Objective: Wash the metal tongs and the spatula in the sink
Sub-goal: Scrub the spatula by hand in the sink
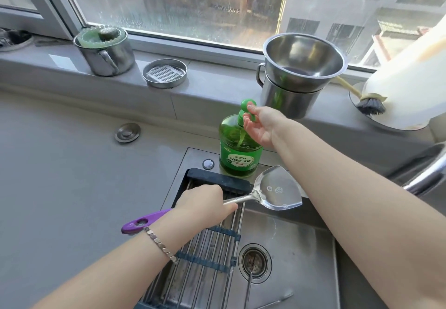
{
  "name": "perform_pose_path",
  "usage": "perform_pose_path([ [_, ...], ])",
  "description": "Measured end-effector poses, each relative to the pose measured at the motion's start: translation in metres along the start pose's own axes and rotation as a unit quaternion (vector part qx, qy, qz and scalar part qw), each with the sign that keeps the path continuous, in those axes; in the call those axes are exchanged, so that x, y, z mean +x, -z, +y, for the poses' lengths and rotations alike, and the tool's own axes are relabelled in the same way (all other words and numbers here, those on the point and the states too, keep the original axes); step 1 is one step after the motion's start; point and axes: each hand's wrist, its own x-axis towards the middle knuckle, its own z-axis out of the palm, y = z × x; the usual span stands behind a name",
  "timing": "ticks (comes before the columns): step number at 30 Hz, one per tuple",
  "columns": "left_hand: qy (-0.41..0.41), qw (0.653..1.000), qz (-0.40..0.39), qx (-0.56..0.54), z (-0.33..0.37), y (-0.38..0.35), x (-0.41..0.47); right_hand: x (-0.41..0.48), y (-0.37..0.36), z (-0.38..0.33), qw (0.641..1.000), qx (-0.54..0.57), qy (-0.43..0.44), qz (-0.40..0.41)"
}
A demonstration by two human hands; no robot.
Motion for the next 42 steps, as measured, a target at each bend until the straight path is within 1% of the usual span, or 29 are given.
perform_pose_path([
  [5,0.011,1.000,0.008,-0.019,-0.002,0.001,-0.009,-0.005,-0.003,-0.008,0.998,-0.055,-0.025,0.011],
  [7,0.016,1.000,-0.002,-0.015,-0.003,0.004,-0.012,-0.012,0.000,-0.005,0.998,-0.066,-0.014,0.004],
  [9,0.019,1.000,-0.015,-0.005,-0.003,0.007,-0.015,-0.021,0.008,0.005,0.997,-0.066,0.031,0.005],
  [11,0.020,0.999,-0.026,0.008,-0.003,0.008,-0.018,-0.030,0.027,0.025,0.989,-0.106,0.096,0.023],
  [12,0.020,0.999,-0.030,0.014,-0.003,0.008,-0.019,-0.035,0.041,0.038,0.978,-0.147,0.139,0.046],
  [13,0.020,0.999,-0.034,0.021,-0.003,0.007,-0.021,-0.043,0.056,0.054,0.957,-0.210,0.187,0.071],
  [14,0.018,0.999,-0.036,0.027,-0.001,0.006,-0.022,-0.051,0.073,0.071,0.921,-0.294,0.237,0.093],
  [15,0.013,0.999,-0.038,0.029,0.001,0.004,-0.023,-0.059,0.089,0.089,0.869,-0.397,0.278,0.097],
  [16,0.007,0.999,-0.040,0.027,0.005,0.003,-0.025,-0.068,0.104,0.107,0.807,-0.504,0.300,0.072],
  [18,-0.010,0.998,-0.048,0.030,0.012,0.001,-0.028,-0.083,0.128,0.149,0.659,-0.685,0.307,-0.038],
  [19,-0.021,0.997,-0.054,0.043,0.015,0.000,-0.030,-0.087,0.140,0.166,0.587,-0.750,0.295,-0.074],
  [20,-0.031,0.996,-0.061,0.061,0.018,-0.001,-0.033,-0.088,0.155,0.180,0.515,-0.799,0.300,-0.078],
  [21,-0.039,0.994,-0.067,0.075,0.020,-0.003,-0.037,-0.087,0.170,0.189,0.474,-0.827,0.292,-0.071],
  [22,-0.044,0.993,-0.068,0.080,0.021,-0.007,-0.040,-0.085,0.184,0.192,0.450,-0.840,0.298,-0.047],
  [23,-0.047,0.994,-0.066,0.077,0.023,-0.010,-0.043,-0.084,0.193,0.190,0.445,-0.841,0.308,-0.024],
  [25,-0.045,0.995,-0.060,0.063,0.028,-0.019,-0.048,-0.086,0.191,0.186,0.468,-0.834,0.292,0.008],
  [26,-0.042,0.996,-0.058,0.058,0.031,-0.022,-0.050,-0.091,0.185,0.188,0.467,-0.837,0.287,0.018],
  [27,-0.038,0.996,-0.056,0.053,0.033,-0.025,-0.051,-0.092,0.182,0.196,0.460,-0.835,0.300,0.017],
  [29,-0.028,0.997,-0.054,0.048,0.033,-0.027,-0.054,-0.103,0.182,0.208,0.466,-0.837,0.287,-0.019],
  [30,-0.024,0.997,-0.055,0.048,0.031,-0.027,-0.056,-0.108,0.187,0.208,0.461,-0.842,0.277,-0.033],
  [32,-0.021,0.997,-0.062,0.048,0.026,-0.029,-0.059,-0.110,0.208,0.199,0.449,-0.848,0.281,-0.016],
  [34,-0.022,0.996,-0.077,0.033,0.028,-0.034,-0.063,-0.109,0.212,0.189,0.460,-0.849,0.260,0.026],
  [35,-0.024,0.996,-0.083,0.023,0.030,-0.037,-0.064,-0.108,0.207,0.191,0.464,-0.845,0.263,0.033],
  [37,-0.031,0.996,-0.086,0.019,0.036,-0.039,-0.065,-0.113,0.193,0.201,0.472,-0.845,0.253,0.018],
  [40,-0.039,0.993,-0.101,0.050,0.036,-0.037,-0.070,-0.123,0.204,0.217,0.465,-0.846,0.259,-0.033],
  [41,-0.039,0.992,-0.105,0.055,0.035,-0.037,-0.073,-0.123,0.215,0.216,0.456,-0.846,0.273,-0.032],
  [42,-0.038,0.992,-0.106,0.054,0.034,-0.040,-0.075,-0.122,0.221,0.213,0.448,-0.848,0.283,-0.011],
])
